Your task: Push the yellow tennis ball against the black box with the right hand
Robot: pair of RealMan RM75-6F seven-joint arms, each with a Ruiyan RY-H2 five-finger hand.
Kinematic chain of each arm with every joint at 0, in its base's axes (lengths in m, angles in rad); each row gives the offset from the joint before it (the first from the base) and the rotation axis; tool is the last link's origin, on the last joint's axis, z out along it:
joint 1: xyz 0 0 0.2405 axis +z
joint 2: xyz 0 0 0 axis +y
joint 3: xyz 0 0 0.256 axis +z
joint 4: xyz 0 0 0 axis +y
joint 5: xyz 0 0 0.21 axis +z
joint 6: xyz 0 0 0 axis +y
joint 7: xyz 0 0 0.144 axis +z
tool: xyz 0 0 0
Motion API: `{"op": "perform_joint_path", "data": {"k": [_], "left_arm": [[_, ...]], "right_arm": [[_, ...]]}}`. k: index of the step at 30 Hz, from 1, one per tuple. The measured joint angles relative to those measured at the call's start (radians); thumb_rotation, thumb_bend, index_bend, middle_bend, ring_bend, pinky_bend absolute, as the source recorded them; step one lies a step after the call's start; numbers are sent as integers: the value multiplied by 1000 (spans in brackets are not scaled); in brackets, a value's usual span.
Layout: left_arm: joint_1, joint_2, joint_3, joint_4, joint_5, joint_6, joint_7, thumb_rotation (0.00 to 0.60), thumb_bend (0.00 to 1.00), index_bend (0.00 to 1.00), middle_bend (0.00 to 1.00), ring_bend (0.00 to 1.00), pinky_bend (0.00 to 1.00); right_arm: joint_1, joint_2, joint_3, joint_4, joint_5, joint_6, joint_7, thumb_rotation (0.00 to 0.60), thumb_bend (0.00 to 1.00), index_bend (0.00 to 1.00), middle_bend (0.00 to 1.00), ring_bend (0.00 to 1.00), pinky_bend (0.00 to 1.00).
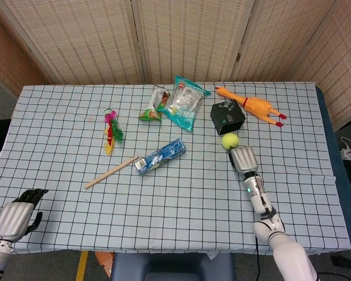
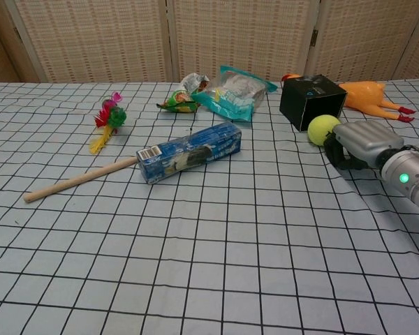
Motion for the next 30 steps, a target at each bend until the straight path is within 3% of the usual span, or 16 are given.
{"op": "perform_joint_path", "data": {"k": [17,25,27,30], "left_arm": [[-1,1,0,-2,-6,-3,-1,600,520,183,176,155,459],[-2,3,-4,-3,-15,-5,-3,600,521,183,177,155,460],[-2,2,-4,-2,-17,-8,-3,600,521,183,176,155,460],[-4,1,-4,-2,-19,-11,0,600,520,183,177,156,460]], "right_arm": [[42,4,9,18,5,-24,-27,600,973,1000,854,707,1000],[67,16,8,31,3,-53,27,600,957,970,854,631,1000],[71,21,6,31,-1,-48,60,600,905,948,846,608,1000],[74,24,2,41,-7,-25,83,600,669,886,796,567,998]]}}
